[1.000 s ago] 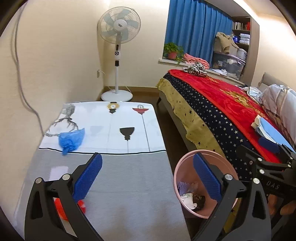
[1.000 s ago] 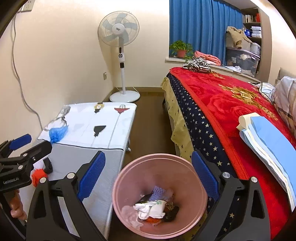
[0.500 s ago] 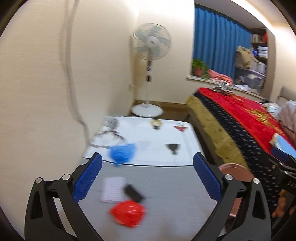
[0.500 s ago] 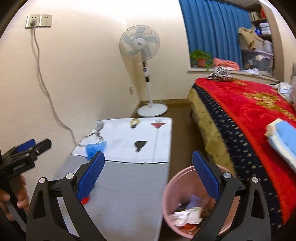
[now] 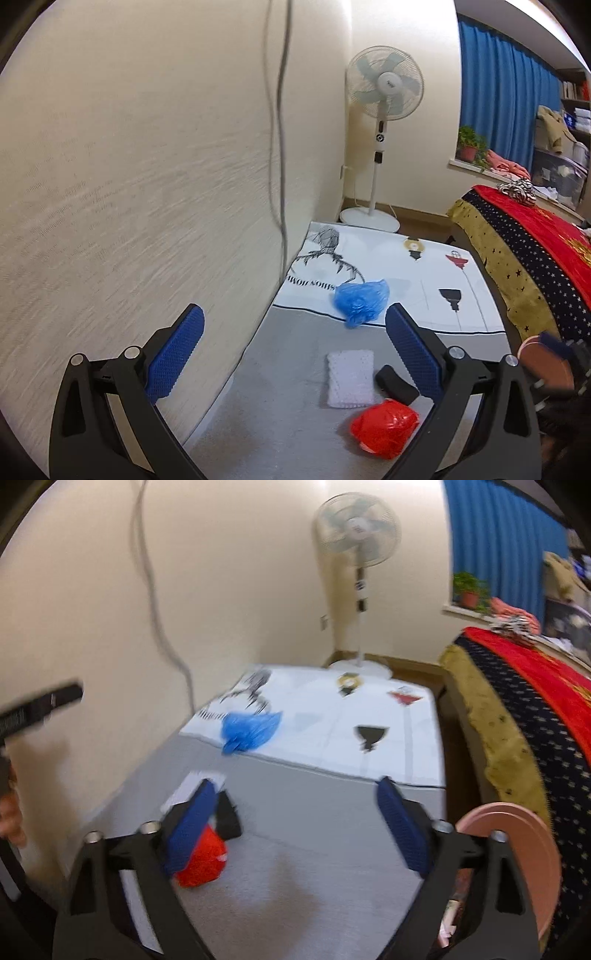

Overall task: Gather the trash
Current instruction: 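Move both open grippers back over the ironing board, then grasp the black foam strip with the right gripper and lift it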

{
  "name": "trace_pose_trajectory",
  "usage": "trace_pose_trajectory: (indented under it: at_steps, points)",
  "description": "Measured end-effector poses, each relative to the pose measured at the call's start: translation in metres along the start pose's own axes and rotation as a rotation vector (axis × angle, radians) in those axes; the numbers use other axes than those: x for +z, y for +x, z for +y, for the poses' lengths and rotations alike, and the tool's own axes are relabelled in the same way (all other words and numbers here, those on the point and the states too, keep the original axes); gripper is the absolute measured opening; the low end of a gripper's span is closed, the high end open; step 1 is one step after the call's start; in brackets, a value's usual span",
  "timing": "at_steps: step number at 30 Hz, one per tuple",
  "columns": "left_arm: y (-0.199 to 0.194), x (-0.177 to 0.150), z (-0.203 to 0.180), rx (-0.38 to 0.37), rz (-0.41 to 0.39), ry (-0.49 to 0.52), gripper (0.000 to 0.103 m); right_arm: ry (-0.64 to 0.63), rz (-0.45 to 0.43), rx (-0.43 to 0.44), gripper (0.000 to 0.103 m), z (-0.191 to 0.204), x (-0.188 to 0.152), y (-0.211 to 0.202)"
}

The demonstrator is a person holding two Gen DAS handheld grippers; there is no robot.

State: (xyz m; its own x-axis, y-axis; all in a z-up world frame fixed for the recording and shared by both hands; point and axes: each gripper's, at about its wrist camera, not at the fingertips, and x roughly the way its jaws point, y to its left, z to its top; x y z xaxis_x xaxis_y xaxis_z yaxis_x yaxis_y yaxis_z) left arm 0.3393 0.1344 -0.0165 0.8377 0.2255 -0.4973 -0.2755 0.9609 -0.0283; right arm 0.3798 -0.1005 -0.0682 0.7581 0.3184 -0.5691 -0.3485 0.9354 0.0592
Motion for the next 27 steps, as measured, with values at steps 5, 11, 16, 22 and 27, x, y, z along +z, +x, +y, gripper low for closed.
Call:
trace_pose_trajectory:
  at_steps: [5, 11, 16, 22, 27]
  points:
    - [0.013, 0.001, 0.006, 0.024, 0.001, -0.002, 0.095, 0.003, 0.056, 0.048, 0.063, 0.02, -0.011, 0.04]
    - [0.021, 0.003, 0.012, 0.024, 0.002, -0.009, 0.095, -0.052, 0.106, 0.066, 0.053, 0.041, -0.023, 0.079]
    - [0.023, 0.003, 0.015, -0.001, 0.016, -0.021, 0.095, -0.103, 0.161, 0.062, 0.052, 0.052, -0.038, 0.105]
    - [0.023, 0.001, 0.016, -0.008, 0.012, -0.02, 0.095, -0.123, 0.198, 0.09, 0.052, 0.059, -0.042, 0.116]
    - [0.026, 0.001, 0.02, 0.007, 0.021, -0.032, 0.095, -0.135, 0.235, 0.106, 0.042, 0.061, -0.044, 0.123]
